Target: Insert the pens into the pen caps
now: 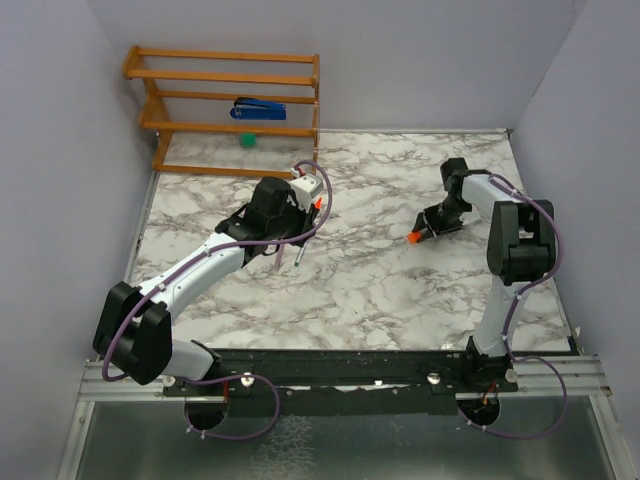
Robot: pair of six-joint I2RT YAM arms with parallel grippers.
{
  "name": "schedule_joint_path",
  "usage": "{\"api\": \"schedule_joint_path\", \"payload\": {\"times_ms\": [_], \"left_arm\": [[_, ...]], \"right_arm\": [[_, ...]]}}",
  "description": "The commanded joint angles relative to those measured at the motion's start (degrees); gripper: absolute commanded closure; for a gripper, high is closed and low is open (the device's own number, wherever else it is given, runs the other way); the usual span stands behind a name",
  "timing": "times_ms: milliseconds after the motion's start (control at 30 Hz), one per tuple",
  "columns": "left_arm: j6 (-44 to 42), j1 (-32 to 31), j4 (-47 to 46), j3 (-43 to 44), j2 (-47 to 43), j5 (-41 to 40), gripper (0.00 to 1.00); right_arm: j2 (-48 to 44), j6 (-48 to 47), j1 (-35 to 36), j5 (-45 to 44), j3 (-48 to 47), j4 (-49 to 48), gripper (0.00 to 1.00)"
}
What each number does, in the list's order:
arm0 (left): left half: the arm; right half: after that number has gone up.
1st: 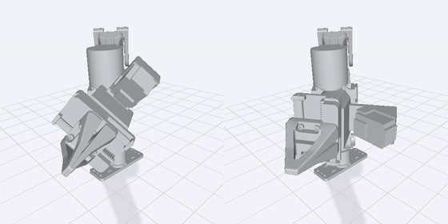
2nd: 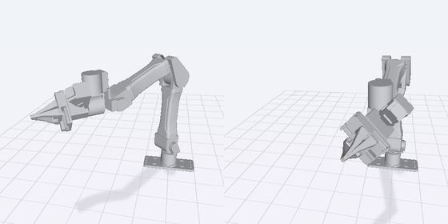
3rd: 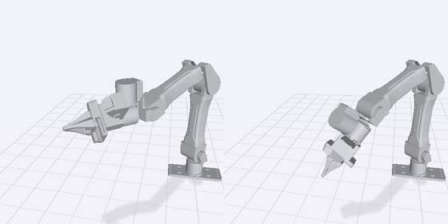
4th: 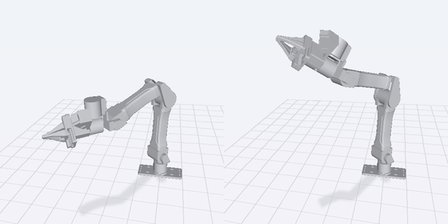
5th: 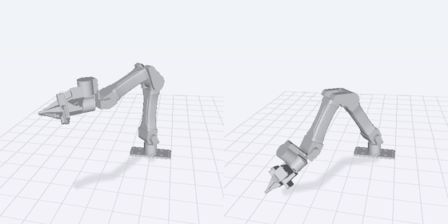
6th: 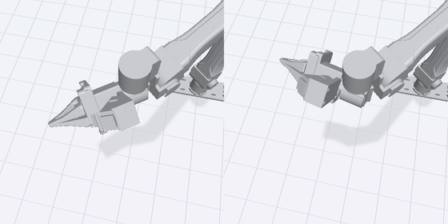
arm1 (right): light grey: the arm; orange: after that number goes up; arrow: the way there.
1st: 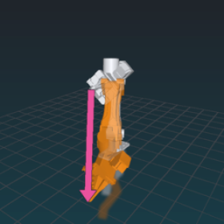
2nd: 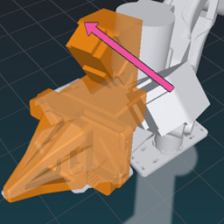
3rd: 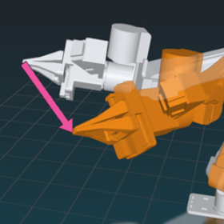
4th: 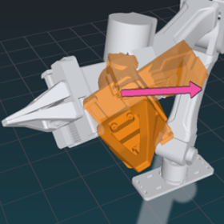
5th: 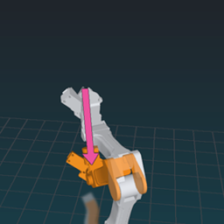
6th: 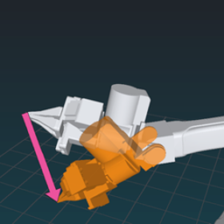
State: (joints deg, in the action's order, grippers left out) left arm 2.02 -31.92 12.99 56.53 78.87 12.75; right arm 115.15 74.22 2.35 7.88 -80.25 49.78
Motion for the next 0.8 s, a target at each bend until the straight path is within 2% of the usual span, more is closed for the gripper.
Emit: {"api": "schedule_joint_path", "payload": {"times_ms": [0, 133, 333, 600, 767], "left_arm": [[-0.4, 0.4, 0.8, 0.9, 0.2, -0.1, 1.0], [0.2, 0.8, 0.8, 1.2, 0.8, 1.2, 1.0], [1.3, 1.3, -0.2, 1.0, 1.4, 3.2, 1.0], [2.2, 1.3, -0.7, 1.0, 2.9, 4.2, 1.0], [2.8, 1.3, -1.4, 1.2, 3.5, 4.6, 1.0]], "right_arm": [[-0.9, -6.6, -0.2, 0.9, -1.2, -4.7, 1.0], [-4.5, -13.2, 0.7, 10.4, 2.1, -18.7, 1.0], [-8.7, -24.2, 4.5, 16.7, 1.6, -31.6, 1.0], [-14.5, -34.1, 9.6, 20.9, 4.3, -39.8, 1.0], [-18.4, -38.5, 13.8, 18.1, 5.7, -42.4, 1.0]]}}
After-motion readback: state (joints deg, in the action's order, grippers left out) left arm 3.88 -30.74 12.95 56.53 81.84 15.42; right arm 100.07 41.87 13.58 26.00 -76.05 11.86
